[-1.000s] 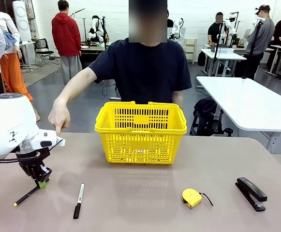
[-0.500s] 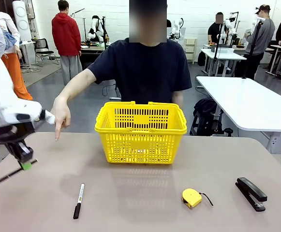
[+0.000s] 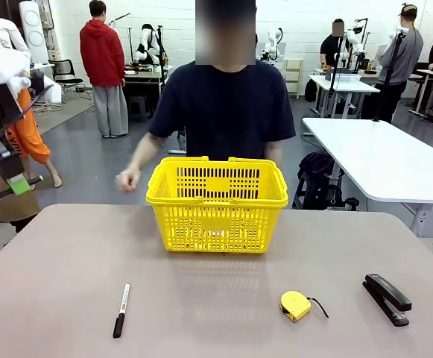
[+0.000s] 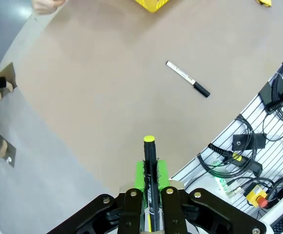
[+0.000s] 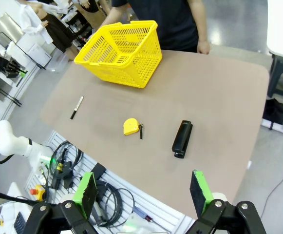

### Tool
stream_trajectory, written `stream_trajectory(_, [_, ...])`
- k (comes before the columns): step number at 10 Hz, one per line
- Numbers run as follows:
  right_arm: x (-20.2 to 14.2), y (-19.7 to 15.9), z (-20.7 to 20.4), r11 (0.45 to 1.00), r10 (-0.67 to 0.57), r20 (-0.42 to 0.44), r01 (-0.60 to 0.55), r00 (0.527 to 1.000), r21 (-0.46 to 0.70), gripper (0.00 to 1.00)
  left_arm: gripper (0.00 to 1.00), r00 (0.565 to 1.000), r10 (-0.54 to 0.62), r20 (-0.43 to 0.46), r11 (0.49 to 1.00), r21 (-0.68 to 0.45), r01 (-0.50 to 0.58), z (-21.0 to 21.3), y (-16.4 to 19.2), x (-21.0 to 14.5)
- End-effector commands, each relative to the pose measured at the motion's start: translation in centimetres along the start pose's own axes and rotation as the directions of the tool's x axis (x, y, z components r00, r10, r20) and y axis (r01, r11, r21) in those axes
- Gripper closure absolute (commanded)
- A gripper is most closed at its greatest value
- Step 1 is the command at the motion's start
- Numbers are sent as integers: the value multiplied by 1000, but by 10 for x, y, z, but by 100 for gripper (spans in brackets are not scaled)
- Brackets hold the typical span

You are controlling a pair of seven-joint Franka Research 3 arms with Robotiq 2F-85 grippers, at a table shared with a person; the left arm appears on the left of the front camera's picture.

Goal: Place the items the person wants into the basket.
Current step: Pick up the item the person points to and place it in the Market Basket.

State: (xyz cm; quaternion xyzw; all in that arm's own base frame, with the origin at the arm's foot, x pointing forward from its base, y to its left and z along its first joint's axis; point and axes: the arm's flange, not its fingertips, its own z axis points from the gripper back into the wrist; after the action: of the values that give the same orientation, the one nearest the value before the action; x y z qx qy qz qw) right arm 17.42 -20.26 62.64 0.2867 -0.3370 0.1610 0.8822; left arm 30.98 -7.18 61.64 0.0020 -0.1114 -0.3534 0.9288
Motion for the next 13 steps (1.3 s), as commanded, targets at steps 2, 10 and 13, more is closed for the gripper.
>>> stream_trajectory(2, [-1, -1, -1, 1000, 12, 8, -12, 1000, 21, 0, 100, 1000, 8, -4, 998, -68, -8, 1, 9, -1])
stream_trajectory(10, [-1, -1, -1, 1000, 12, 8, -12, 1000, 21, 0, 89, 1000, 5, -4, 1000, -15, -5, 2, 4, 5])
stream_trajectory(13, [-1, -1, -1, 1000, 12, 8, -12, 1000, 21, 0, 89, 971, -235, -45, 970, 51, 237, 28, -23, 126])
